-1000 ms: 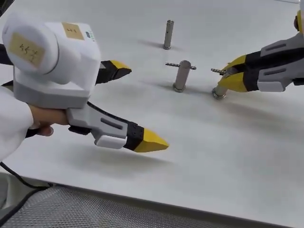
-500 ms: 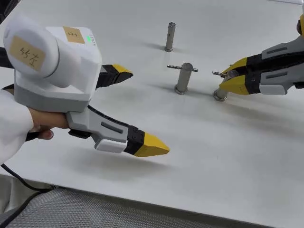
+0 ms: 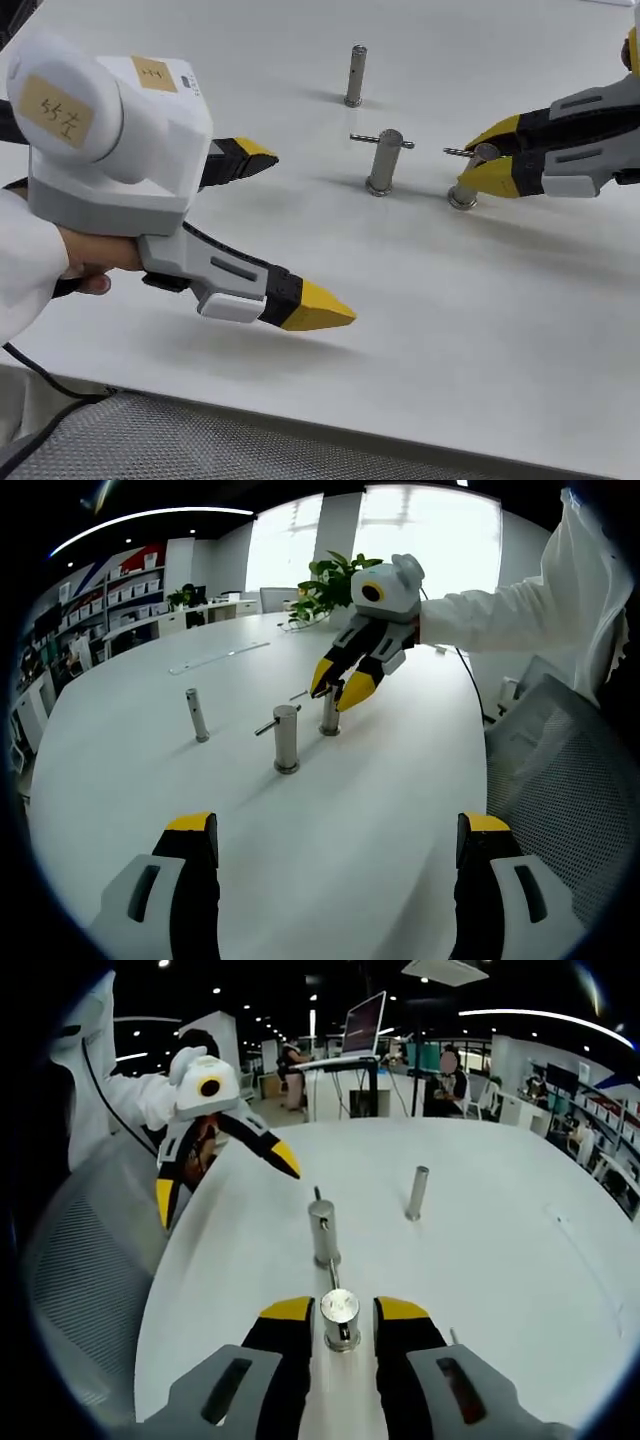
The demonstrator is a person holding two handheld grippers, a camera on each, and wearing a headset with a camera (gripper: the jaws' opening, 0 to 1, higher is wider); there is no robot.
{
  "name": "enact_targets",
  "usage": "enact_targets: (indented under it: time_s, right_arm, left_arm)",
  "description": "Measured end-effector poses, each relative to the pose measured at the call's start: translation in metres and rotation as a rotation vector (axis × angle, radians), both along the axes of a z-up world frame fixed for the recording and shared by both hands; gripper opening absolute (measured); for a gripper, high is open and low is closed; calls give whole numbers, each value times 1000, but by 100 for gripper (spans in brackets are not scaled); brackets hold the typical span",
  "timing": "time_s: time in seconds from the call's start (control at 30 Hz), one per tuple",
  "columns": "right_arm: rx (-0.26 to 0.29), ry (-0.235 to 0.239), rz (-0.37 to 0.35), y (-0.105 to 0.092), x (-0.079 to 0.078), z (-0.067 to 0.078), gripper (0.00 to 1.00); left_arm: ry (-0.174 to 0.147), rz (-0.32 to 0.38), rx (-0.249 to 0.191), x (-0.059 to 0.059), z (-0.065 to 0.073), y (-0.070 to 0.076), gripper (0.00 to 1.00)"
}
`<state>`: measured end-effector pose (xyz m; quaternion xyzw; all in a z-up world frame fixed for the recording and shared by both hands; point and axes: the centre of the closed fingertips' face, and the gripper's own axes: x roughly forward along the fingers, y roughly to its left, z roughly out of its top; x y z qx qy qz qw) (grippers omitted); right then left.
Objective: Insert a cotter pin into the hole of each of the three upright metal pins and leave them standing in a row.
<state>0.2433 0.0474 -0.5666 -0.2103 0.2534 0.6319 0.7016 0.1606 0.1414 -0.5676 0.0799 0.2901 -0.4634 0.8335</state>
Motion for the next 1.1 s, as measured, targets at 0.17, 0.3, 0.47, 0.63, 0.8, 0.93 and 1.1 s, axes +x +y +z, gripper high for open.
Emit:
enact_targets:
  time_s: [0.17, 0.3, 0.47, 0.63, 0.8, 0.93, 1.1]
  right_arm:
    - [21, 1, -51, -6, -1, 12, 27]
    - [36, -13, -120, -12, -1, 21, 44]
    - [62, 4, -192, -25, -12, 29, 45]
    - [95, 22, -260, -40, -22, 35, 47]
    - [136, 58, -326, -51, -36, 39, 48]
    - [161, 66, -384, -59, -46, 42, 56]
    - [233, 92, -470, -67, -48, 48, 67]
  left_arm:
    - [-4, 12, -7, 1, 3, 1, 99]
    - [-5, 21, -18, 1, 6, 2, 99]
    - [-8, 46, -33, 0, 12, 5, 99]
    - [-19, 73, -64, 0, 20, 8, 99]
    - [-29, 100, -106, -1, 29, 10, 99]
    - [-29, 116, -120, -4, 32, 14, 99]
    - [-28, 136, -135, -6, 34, 18, 99]
